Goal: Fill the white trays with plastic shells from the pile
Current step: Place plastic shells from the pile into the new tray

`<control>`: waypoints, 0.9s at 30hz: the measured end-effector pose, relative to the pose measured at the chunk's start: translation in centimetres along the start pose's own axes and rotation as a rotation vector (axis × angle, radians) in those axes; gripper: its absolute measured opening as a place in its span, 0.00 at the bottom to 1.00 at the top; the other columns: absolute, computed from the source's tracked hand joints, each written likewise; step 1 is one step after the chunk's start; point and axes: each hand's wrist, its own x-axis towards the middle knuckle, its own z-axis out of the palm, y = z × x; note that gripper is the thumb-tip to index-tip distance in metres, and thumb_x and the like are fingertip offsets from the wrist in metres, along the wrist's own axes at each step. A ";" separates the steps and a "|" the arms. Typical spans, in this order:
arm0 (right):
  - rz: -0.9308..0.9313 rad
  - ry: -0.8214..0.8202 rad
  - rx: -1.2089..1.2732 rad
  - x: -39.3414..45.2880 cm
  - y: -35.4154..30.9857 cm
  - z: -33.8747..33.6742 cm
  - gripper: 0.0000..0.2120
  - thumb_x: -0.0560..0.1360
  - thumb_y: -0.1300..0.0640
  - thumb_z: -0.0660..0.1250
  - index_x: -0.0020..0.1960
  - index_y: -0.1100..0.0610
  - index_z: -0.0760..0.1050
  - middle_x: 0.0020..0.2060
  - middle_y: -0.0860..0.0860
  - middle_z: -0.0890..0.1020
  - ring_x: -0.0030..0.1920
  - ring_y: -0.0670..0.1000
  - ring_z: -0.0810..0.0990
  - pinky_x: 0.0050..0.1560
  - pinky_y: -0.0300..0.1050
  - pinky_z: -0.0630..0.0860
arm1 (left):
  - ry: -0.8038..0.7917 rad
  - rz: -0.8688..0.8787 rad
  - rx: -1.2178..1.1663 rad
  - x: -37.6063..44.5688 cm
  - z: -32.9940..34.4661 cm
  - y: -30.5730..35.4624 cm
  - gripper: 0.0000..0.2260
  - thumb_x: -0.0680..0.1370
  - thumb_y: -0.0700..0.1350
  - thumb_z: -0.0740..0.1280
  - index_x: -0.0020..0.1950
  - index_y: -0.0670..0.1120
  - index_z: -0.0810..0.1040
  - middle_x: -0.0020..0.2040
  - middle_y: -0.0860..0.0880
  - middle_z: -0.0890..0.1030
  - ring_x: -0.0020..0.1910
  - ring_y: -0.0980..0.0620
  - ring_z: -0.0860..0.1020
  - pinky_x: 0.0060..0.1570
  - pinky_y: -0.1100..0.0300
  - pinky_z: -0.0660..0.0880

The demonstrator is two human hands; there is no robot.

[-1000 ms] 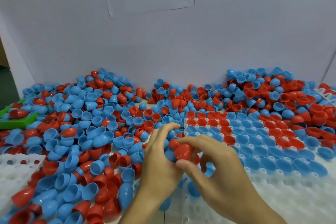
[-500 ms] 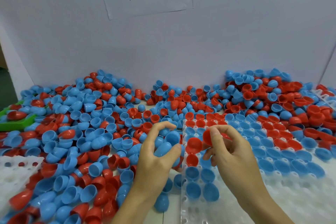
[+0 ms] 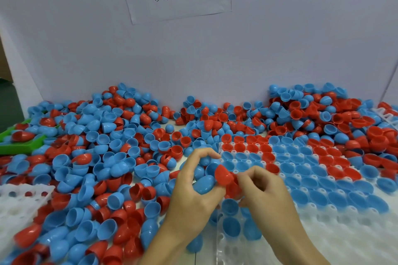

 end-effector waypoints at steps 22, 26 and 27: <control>-0.323 -0.158 -0.025 -1.7 -1.2 0.0 0.11 0.76 0.61 0.68 0.43 0.49 0.68 0.26 0.55 0.82 0.18 0.55 0.78 0.18 0.38 0.69 | 0.183 -0.106 -0.114 0.3 0.2 -0.6 0.14 0.71 0.49 0.79 0.52 0.51 0.78 0.42 0.61 0.81 0.35 0.57 0.82 0.34 0.63 0.79; -0.460 -0.127 -0.113 -1.8 -1.0 0.1 0.17 0.75 0.66 0.70 0.45 0.43 0.75 0.28 0.46 0.84 0.17 0.50 0.77 0.20 0.36 0.71 | 0.209 -0.189 -0.135 0.3 0.2 -0.8 0.23 0.62 0.63 0.74 0.52 0.55 0.79 0.50 0.57 0.81 0.48 0.46 0.83 0.43 0.49 0.84; -0.484 -0.119 -0.139 -1.9 -1.0 0.1 0.18 0.74 0.66 0.70 0.46 0.41 0.77 0.28 0.44 0.84 0.17 0.49 0.76 0.20 0.35 0.71 | 0.212 -0.199 -0.145 0.2 0.2 -0.9 0.23 0.61 0.63 0.73 0.52 0.56 0.79 0.50 0.57 0.81 0.48 0.44 0.83 0.44 0.49 0.83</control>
